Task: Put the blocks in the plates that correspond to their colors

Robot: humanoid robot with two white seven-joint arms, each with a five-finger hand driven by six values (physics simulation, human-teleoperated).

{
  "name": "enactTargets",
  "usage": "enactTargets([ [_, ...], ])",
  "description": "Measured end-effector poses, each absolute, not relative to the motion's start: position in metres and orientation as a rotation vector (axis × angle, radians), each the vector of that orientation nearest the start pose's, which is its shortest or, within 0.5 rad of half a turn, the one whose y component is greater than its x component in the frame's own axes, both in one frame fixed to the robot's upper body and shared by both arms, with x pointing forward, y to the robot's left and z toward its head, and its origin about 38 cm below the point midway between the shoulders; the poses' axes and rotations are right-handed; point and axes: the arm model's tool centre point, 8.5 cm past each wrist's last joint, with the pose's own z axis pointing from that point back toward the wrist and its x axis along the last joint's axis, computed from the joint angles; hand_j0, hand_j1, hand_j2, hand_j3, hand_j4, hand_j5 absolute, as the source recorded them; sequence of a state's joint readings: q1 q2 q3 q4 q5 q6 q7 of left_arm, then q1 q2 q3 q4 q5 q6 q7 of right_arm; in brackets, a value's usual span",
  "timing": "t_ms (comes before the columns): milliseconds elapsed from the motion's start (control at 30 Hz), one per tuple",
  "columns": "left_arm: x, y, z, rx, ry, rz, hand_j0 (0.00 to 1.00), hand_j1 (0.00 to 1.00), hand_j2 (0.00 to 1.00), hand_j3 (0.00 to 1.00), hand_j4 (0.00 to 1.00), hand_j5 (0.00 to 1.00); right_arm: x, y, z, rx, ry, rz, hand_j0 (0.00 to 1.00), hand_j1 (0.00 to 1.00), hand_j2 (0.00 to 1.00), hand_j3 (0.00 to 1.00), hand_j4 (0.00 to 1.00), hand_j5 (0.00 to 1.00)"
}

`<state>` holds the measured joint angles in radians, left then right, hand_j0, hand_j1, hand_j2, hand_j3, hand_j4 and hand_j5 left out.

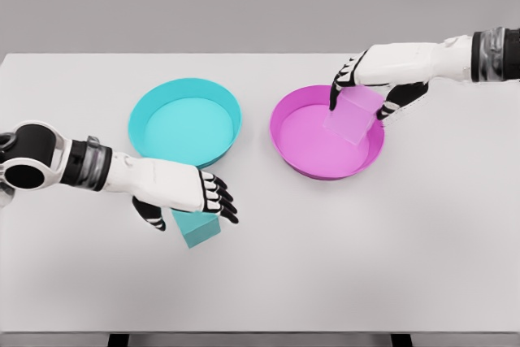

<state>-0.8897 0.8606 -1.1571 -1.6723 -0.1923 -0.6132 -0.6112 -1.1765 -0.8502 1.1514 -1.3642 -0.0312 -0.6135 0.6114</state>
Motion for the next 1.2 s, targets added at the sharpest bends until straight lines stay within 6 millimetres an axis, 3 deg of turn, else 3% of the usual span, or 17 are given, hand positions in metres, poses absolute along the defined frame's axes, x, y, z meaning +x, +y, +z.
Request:
enactTargets([
  [267, 0.372, 0.203, 0.182, 0.173, 1.63, 3.065, 0.99, 0.99, 0.99, 0.99, 0.99, 0.99, 0.498, -0.234, 0.275, -0.158, -1.37, 2.209, 0.67, 0.67, 0.67, 0.67, 0.67, 0.67],
  [300, 0.373, 0.203, 0.182, 0.172, 1.631, 3.067, 0.99, 0.99, 0.99, 0.99, 0.99, 0.99, 0.499, -0.233, 0.273, -0.157, -1.364, 2.208, 0.8, 0.8, 0.8, 0.8, 0.8, 0.8],
  [333, 0.373, 0.203, 0.181, 0.174, 1.632, 3.07, 0.99, 0.99, 0.99, 0.99, 0.99, 0.99, 0.5, -0.233, 0.272, -0.156, -1.359, 2.208, 1.0, 1.0, 1.0, 1.0, 1.0, 1.0],
  [600, 0.373, 0.204, 0.176, 0.187, 1.635, 3.079, 0.82, 0.82, 0.82, 0.82, 0.82, 0.82, 0.496, -0.229, 0.277, -0.157, -1.372, 2.228, 1.0, 1.0, 1.0, 1.0, 1.0, 1.0],
  [667, 0.372, 0.204, 0.175, 0.189, 1.634, 3.081, 0.77, 0.77, 0.77, 0.77, 0.77, 0.77, 0.495, -0.252, 0.289, -0.206, -1.379, 2.189, 1.0, 1.0, 1.0, 1.0, 1.0, 1.0],
  [800, 0.372, 0.205, 0.175, 0.191, 1.634, 3.083, 0.68, 0.68, 0.68, 0.68, 0.68, 0.68, 0.483, -0.34, 0.321, -0.36, -1.382, 2.015, 1.0, 1.0, 1.0, 1.0, 1.0, 1.0],
  [867, 0.372, 0.205, 0.175, 0.19, 1.635, 3.083, 0.66, 0.66, 0.66, 0.66, 0.66, 0.66, 0.475, -0.366, 0.333, -0.404, -1.38, 1.968, 1.0, 1.0, 1.0, 1.0, 1.0, 1.0],
  [967, 0.373, 0.205, 0.176, 0.187, 1.636, 3.082, 0.64, 0.64, 0.64, 0.64, 0.64, 0.64, 0.471, -0.375, 0.342, -0.425, -1.391, 1.948, 1.0, 1.0, 1.0, 1.0, 1.0, 1.0],
  [1100, 0.373, 0.204, 0.178, 0.184, 1.639, 3.076, 0.63, 0.63, 0.63, 0.63, 0.63, 0.63, 0.467, -0.377, 0.335, -0.409, -1.384, 1.945, 1.0, 1.0, 1.0, 1.0, 1.0, 1.0],
  [1200, 0.373, 0.202, 0.186, 0.164, 1.653, 3.05, 0.63, 0.63, 0.63, 0.63, 0.63, 0.63, 0.459, -0.375, 0.297, -0.323, -1.333, 1.955, 1.0, 1.0, 1.0, 1.0, 1.0, 1.0],
])
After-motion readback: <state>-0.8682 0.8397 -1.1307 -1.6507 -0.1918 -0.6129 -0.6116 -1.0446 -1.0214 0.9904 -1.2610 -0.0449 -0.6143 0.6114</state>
